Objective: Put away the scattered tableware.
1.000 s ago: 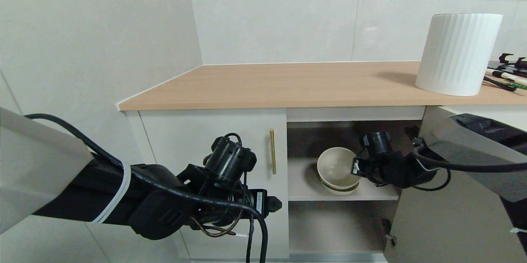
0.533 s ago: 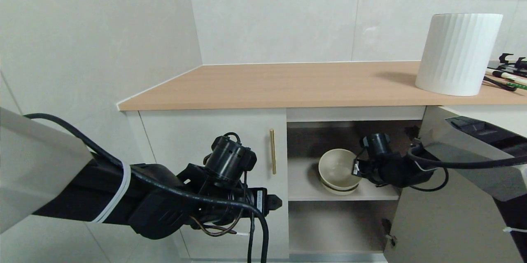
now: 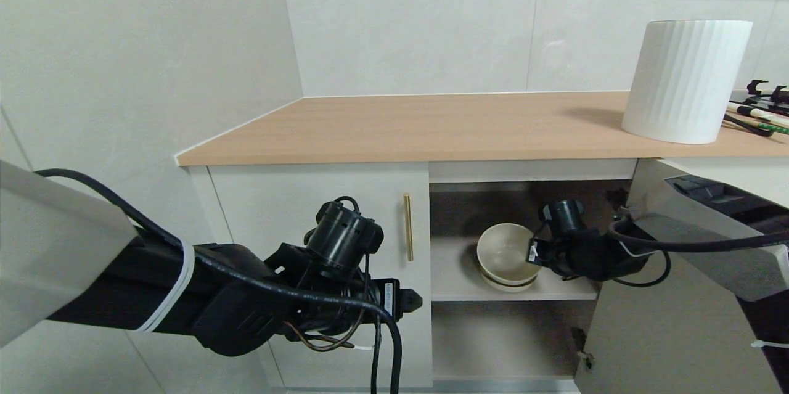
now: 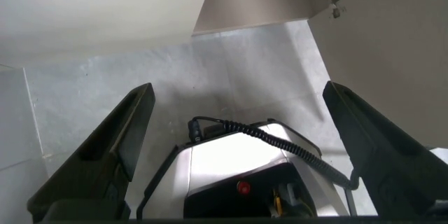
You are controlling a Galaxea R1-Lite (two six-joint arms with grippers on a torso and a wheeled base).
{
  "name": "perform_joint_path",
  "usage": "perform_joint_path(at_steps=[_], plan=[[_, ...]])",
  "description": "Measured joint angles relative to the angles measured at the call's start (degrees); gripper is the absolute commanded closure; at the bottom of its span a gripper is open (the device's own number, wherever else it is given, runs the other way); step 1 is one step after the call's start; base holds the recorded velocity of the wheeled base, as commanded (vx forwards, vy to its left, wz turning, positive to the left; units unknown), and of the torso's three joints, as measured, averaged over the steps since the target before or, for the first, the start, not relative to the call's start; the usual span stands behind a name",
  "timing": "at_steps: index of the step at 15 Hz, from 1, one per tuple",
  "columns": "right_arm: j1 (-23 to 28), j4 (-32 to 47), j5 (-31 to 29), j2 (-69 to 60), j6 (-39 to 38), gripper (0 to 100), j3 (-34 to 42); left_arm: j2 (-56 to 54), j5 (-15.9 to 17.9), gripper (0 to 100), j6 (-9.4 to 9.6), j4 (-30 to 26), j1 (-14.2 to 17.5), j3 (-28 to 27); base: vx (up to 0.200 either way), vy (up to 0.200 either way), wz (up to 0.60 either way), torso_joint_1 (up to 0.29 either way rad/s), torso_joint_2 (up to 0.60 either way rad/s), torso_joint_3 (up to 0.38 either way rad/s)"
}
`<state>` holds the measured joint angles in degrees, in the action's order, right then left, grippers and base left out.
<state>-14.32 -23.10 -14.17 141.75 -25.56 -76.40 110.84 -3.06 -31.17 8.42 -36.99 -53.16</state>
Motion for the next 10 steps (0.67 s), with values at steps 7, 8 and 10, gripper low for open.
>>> perform_joint_path(at_steps=[7,8,10], plan=[[-0.2,0.8,0.0,0.2,0.1,0,-0.7,-0.3,0.0,0,-0.02,0.0,0.0,0.0,0.0,0.0,0.0,0.0,0.0,0.0],[-0.2,0.8,0.0,0.2,0.1,0,-0.7,-0.4,0.0,0,0.0,0.0,0.0,0.0,0.0,0.0,0.0,0.0,0.0,0.0],[-0.3,0.9,0.2,0.1,0.1,0,-0.5,-0.5,0.0,0,-0.06,0.0,0.1,0.0,0.0,0.0,0.0,0.0,0.0,0.0]])
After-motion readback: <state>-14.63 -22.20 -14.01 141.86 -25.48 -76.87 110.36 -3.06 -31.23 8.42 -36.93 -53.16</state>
